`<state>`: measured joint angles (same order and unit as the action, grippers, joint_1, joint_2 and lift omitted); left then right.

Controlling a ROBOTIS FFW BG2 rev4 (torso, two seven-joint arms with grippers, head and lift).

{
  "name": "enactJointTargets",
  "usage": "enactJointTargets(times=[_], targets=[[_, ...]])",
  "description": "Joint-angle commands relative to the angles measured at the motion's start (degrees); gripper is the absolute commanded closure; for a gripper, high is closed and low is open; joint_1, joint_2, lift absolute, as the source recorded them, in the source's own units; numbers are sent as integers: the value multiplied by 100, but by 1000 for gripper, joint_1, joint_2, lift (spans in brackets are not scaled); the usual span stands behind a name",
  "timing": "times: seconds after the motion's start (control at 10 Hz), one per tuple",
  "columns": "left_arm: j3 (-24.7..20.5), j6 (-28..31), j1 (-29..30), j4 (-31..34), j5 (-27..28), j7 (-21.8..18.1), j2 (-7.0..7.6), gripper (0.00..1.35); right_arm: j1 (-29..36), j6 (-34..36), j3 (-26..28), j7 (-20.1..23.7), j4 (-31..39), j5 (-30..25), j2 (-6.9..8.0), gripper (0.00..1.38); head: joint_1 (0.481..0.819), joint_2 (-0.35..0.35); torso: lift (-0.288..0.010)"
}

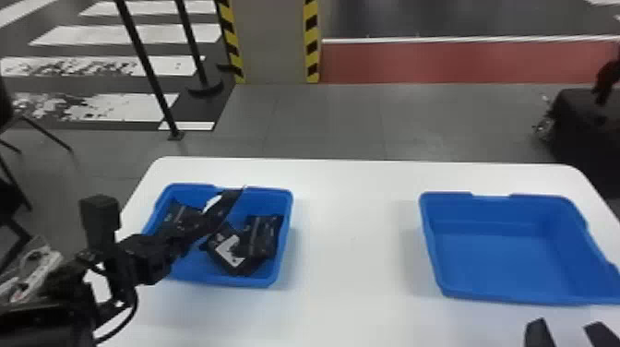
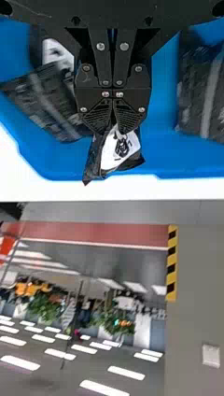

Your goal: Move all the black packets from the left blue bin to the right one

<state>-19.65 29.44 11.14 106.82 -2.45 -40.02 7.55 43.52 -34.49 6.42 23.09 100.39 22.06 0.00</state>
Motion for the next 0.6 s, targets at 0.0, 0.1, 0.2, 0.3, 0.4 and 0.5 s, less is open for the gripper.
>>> enactJointTargets(times=[0.0, 0.1, 0.2, 0.3, 0.4, 0.5], targets=[[260, 318, 474, 1250, -89, -111, -52, 1208, -78, 45, -299, 2, 107, 272, 5, 355, 695, 76, -110], [489, 403, 545, 1517, -169, -226, -52, 1208, -92, 383, -484, 2, 374, 369, 5, 392, 695, 60, -110], [787, 501, 531, 1588, -230, -313, -52, 1210, -190, 763, -695, 46, 599, 448, 5, 403, 695, 28, -110], [1104, 656, 503, 1574, -318, -313, -70, 1210, -359, 875, -923, 117, 585, 606, 5, 395, 695, 3, -110], [1367, 825, 418, 1560, -283, -331, -87, 1210, -542, 1044, -1037, 248, 599, 676, -18, 392, 695, -4, -110], [1649, 895, 263, 1405, -283, -384, -79, 1208, -724, 1452, -1064, 415, 669, 676, -18, 392, 695, -17, -110]])
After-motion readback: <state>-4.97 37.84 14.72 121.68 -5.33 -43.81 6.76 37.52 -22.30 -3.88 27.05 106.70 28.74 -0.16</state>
